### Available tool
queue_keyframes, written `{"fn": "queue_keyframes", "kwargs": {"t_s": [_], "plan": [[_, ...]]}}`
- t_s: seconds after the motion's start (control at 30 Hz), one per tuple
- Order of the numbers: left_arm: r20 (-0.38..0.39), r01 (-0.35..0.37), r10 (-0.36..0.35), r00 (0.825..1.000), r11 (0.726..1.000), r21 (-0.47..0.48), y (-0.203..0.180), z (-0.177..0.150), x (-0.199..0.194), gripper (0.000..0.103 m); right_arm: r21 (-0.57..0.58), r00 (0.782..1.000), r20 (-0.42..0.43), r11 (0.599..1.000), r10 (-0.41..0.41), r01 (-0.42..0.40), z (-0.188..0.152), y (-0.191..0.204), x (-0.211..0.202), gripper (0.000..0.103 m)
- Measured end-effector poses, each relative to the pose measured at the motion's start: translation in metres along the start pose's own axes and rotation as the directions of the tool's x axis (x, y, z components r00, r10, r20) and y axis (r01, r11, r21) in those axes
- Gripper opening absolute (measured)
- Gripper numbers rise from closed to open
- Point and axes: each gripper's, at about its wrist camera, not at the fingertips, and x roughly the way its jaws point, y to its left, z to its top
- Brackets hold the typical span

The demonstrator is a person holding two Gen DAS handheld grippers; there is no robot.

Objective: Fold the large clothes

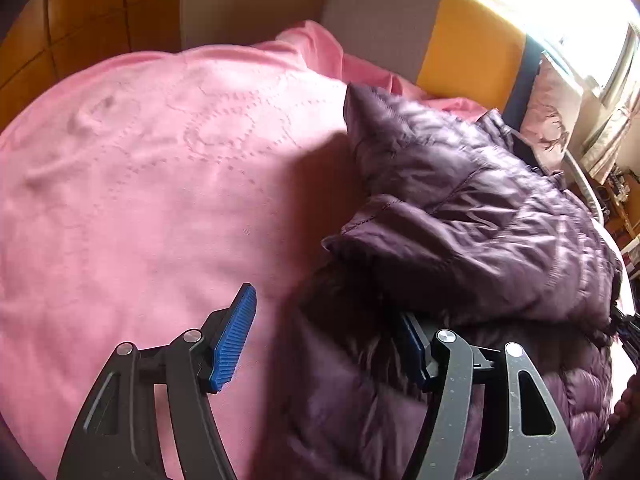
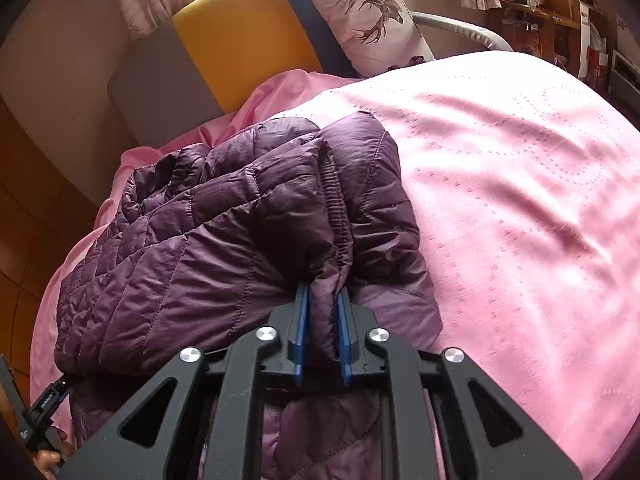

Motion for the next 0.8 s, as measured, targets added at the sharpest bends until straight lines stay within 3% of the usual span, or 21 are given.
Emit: {"fn": "queue_keyframes", "kwargs": {"t_s": [0.1,0.2,0.4,0.5,0.6,0.67,0.8], "plan": [[0.083,0.012,-0.012,0.996,1.0,0.006,0.008,0.003,-0.026,0.068,-0.05,0.996,0.09,0.999,-0.009,0.014,0.003,0.005,-0.031,0.053],[0.16,0.054,-0.056,0.985,0.998,0.013,0.005,0.013,-0.047,0.07,-0.113,0.987,0.157,0.994,0.03,-0.013,0.009,0.028,-0.054,0.066],[0.173,0.171,-0.187,0.967,0.98,0.101,-0.047,0.038,-0.041,0.07,-0.239,0.986,0.165,0.971,0.013,0.028,0.02,0.086,-0.023,0.09],[0.123,0.213,-0.232,0.965,0.966,0.149,-0.073,0.042,-0.018,0.07,-0.289,0.99,0.135,0.954,-0.047,0.085,0.023,0.1,0.012,0.094],[0.051,0.202,-0.214,0.976,0.964,0.171,-0.085,0.039,0.012,0.07,-0.31,0.986,0.102,0.938,-0.13,0.156,0.02,0.093,0.048,0.095],[0.008,0.192,-0.197,0.98,0.964,0.183,-0.086,0.029,0.031,0.07,-0.311,0.989,0.071,0.94,-0.127,0.143,0.014,0.081,0.063,0.096],[0.0,0.197,-0.201,0.979,0.96,0.199,-0.082,0.018,0.046,0.071,-0.314,0.992,0.047,0.942,-0.113,0.123,0.002,0.07,0.084,0.098]]}}
